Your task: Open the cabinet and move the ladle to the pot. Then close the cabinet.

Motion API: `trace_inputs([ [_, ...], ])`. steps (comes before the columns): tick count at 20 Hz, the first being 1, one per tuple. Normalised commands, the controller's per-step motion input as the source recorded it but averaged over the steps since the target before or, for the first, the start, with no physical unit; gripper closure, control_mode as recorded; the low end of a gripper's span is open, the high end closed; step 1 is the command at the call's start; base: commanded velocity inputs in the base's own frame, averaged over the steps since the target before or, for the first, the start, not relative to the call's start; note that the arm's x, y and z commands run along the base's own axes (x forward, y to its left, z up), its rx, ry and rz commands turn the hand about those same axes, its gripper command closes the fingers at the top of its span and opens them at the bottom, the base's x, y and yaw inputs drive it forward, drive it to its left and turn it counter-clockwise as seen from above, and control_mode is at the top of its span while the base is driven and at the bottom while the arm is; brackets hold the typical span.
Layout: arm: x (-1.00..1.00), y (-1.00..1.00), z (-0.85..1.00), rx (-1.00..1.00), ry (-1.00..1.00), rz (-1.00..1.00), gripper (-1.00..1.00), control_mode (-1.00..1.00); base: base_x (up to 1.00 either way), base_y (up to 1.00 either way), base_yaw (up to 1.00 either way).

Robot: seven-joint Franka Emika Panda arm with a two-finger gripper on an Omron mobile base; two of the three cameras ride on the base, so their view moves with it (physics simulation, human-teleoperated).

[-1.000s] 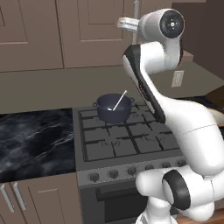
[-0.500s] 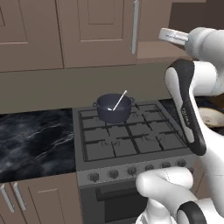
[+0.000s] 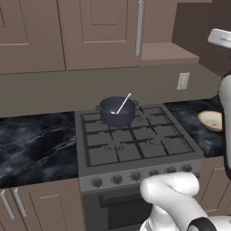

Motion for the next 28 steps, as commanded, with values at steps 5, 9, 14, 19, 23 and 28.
trace_inputs([
  [5, -1.0, -0.54, 0.05, -0.01, 0.0, 0.0, -1.0, -1.0, 0.0, 0.0, 0.0],
  [9, -1.0, -0.67, -0.4, -0.04, 0.04, 0.02, -1.0, -1.0, 0.0, 0.0, 0.0],
  [14, -0.99, -0.77, -0.58, -0.02, 0.0, 0.06, -1.0, -1.0, 0.0, 0.0, 0.0],
  [19, -0.35, -0.57, -0.17, -0.01, 0.0, 0.06, -1.0, -1.0, 0.0, 0.0, 0.0],
  [23, 0.65, -0.42, -0.05, 0.03, 0.01, 0.1, -1.0, -1.0, 0.0, 0.0, 0.0],
  [28, 0.86, -0.23, -0.07, 0.07, 0.04, 0.13, -1.0, -1.0, 0.0, 0.0, 0.0],
])
